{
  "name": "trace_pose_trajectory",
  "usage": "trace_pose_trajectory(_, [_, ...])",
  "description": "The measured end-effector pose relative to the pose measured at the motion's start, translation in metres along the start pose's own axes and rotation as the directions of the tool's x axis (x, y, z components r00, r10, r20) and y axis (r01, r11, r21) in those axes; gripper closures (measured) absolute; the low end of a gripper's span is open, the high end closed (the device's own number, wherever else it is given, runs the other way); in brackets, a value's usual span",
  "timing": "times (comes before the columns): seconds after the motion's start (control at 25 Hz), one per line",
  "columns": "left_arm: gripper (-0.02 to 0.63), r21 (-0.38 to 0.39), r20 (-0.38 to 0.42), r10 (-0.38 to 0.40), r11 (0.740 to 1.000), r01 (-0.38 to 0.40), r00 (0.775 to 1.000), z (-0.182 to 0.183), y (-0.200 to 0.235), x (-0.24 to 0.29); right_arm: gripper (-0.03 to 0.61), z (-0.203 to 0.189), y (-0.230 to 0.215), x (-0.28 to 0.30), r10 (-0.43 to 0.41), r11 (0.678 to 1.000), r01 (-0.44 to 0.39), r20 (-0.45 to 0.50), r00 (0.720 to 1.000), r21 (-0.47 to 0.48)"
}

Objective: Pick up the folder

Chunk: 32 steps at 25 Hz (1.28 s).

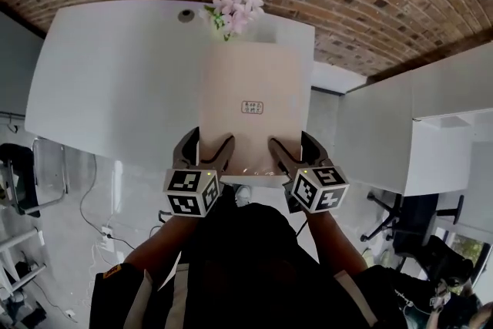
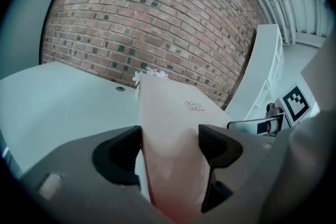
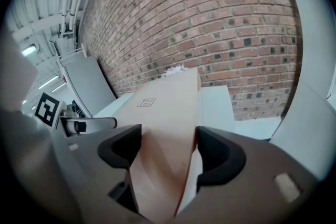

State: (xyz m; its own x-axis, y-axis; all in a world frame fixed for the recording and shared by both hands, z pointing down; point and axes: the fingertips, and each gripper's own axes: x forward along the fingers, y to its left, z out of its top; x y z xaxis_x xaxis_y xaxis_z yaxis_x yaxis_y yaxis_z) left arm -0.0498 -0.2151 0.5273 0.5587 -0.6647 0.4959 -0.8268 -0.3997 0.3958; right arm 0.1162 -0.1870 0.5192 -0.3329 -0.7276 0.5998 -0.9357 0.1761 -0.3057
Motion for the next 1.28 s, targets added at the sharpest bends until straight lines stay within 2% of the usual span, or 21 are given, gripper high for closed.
trace_pose_trajectory(0.36, [0.270,0.070,0.120,0.035,0.997,-0.044,0.992,0.020,-0.052,-0.065,0.242,0.014,0.022,-0.073,0.052,0.998,-0.045,0.127,0.991,-0.052])
trace_pose_trajectory(0.68, [0.268,0.106,0.221,0.070,0.990,-0.095,0.973,0.023,-0.089,-0.122,0.242,0.013,0.041,-0.129,0.109,0.993,-0.094,0.223,0.969,-0.075])
trace_pose_trajectory(0.96, [0.268,0.123,0.279,0.091,0.984,-0.129,0.956,0.024,-0.091,-0.156,0.256,0.010,0.068,-0.146,0.150,0.984,-0.118,0.266,0.952,-0.130])
trace_pose_trajectory(1.28, [0.268,0.159,0.320,0.026,0.984,-0.080,0.947,0.050,-0.077,-0.168,0.256,0.026,0.092,-0.149,0.099,0.991,-0.061,0.333,0.938,-0.121])
